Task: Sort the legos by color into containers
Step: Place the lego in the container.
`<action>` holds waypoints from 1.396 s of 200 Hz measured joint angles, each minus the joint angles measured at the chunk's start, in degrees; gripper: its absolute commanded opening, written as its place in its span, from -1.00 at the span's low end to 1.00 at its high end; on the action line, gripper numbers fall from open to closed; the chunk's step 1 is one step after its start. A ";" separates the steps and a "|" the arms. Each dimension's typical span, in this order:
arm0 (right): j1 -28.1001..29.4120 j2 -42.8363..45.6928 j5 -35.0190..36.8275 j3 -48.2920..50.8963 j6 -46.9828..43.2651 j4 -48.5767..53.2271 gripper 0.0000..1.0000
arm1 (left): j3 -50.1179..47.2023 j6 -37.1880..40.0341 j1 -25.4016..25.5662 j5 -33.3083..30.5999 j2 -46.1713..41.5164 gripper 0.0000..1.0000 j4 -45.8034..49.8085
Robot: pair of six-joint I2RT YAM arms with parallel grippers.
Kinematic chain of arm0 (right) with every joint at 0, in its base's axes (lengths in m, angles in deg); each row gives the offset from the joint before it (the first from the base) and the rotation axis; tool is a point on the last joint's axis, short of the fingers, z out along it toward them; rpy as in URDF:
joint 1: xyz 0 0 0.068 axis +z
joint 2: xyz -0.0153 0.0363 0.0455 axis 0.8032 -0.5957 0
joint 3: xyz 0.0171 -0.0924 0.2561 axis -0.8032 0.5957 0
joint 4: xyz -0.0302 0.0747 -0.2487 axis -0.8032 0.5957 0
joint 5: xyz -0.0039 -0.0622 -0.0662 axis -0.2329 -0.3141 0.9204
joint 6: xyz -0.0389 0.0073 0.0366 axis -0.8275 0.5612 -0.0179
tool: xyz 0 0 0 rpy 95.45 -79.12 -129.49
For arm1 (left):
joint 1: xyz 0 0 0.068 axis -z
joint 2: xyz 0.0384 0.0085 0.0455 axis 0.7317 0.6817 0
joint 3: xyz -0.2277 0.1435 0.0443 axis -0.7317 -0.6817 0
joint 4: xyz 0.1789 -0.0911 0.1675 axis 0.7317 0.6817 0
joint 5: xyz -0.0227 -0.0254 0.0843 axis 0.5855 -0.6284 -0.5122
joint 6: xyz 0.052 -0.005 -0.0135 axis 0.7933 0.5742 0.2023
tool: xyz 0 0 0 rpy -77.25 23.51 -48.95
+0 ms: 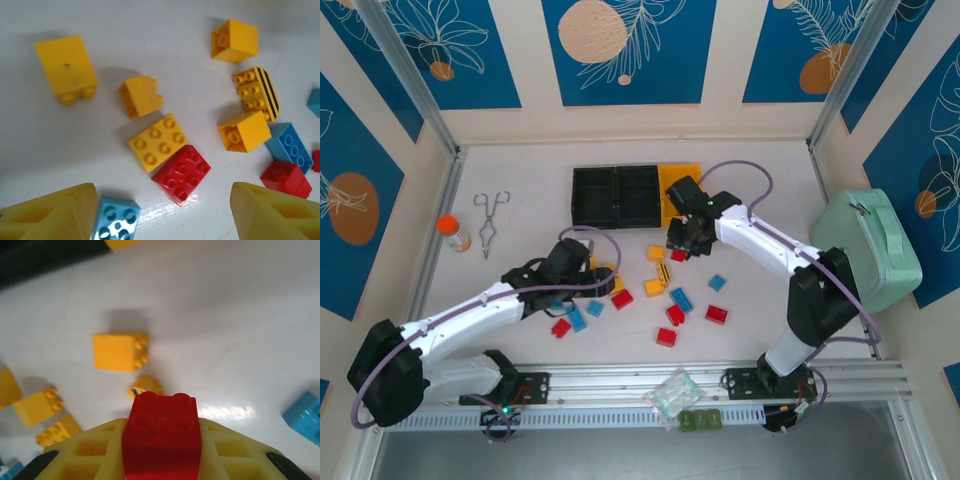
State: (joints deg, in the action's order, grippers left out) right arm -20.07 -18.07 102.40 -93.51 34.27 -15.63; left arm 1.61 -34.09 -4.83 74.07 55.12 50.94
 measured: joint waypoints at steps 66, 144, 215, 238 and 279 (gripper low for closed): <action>0.81 -13.62 0.04 -18.03 -4.52 1.79 -0.41 | -1.18 -1.07 -7.91 0.52 -4.72 0.41 2.60; 0.26 -30.05 0.07 -38.38 -7.32 5.38 -0.41 | -2.71 -1.49 -11.72 2.36 -5.84 0.42 3.65; -1.31 -42.32 1.05 -53.90 -8.96 10.64 -0.38 | -4.37 -1.75 -11.82 3.34 -6.93 0.42 4.04; -1.68 -44.28 1.03 -56.11 -9.22 11.69 -0.36 | -4.42 -2.10 -11.82 3.34 -7.74 0.42 4.07; -1.79 -45.88 1.05 -58.38 -10.14 12.76 -0.20 | -5.42 -2.75 -11.89 3.34 -8.09 0.42 4.31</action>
State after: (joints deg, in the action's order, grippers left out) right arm -21.87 -63.94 103.45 -151.89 24.13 -2.86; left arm -3.81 -36.84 -16.72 77.41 47.03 55.24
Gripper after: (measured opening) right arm 0.368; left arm 0.708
